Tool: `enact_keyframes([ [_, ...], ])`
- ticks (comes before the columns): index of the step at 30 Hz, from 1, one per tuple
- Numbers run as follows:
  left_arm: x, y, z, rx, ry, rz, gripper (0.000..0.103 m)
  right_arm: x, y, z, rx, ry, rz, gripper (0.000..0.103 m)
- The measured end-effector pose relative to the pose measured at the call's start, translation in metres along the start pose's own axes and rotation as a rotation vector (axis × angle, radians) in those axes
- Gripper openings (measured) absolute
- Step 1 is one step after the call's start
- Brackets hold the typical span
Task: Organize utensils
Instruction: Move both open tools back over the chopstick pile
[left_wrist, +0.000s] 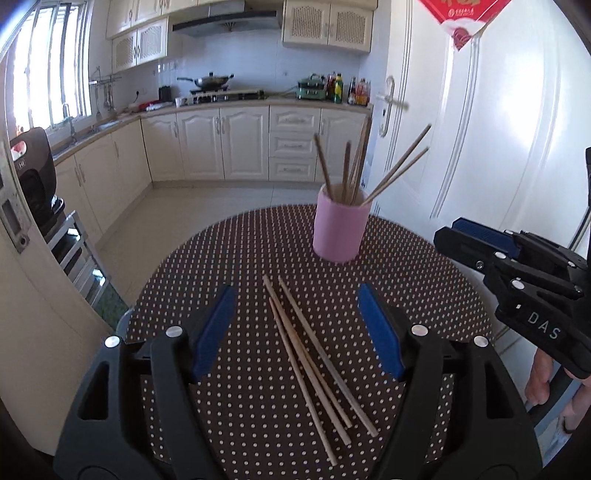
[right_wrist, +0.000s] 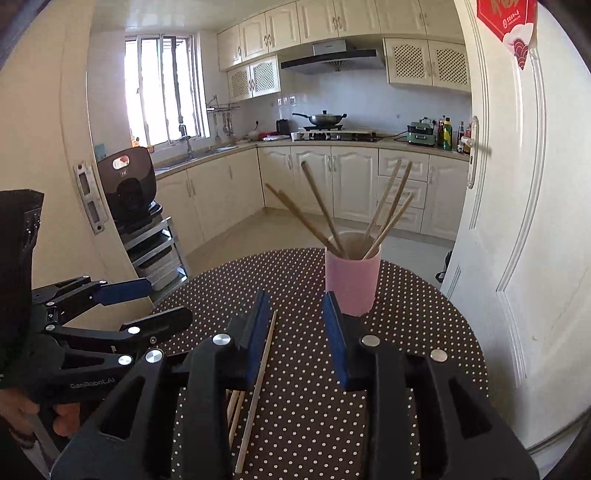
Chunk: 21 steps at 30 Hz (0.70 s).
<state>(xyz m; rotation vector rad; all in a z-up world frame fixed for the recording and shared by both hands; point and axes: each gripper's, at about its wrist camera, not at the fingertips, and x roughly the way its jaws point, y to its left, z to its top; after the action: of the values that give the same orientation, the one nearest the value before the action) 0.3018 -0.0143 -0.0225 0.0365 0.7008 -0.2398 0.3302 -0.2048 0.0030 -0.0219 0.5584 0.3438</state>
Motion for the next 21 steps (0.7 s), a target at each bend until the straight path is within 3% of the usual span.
enact_keyframes([
  [5, 0.046, 0.018, -0.025, -0.027, 0.189, -0.003, 0.069, 0.031, 0.006, -0.022, -0.006, 0.087, 0.008, 0.031],
  [8, 0.067, 0.027, -0.035, -0.060, 0.248, -0.006, 0.069, 0.050, 0.007, -0.035, 0.002, 0.147, 0.017, 0.031],
  [21, 0.130, 0.031, -0.052, -0.068, 0.366, 0.034, 0.068, 0.107, 0.009, -0.065, 0.036, 0.311, 0.040, 0.031],
])
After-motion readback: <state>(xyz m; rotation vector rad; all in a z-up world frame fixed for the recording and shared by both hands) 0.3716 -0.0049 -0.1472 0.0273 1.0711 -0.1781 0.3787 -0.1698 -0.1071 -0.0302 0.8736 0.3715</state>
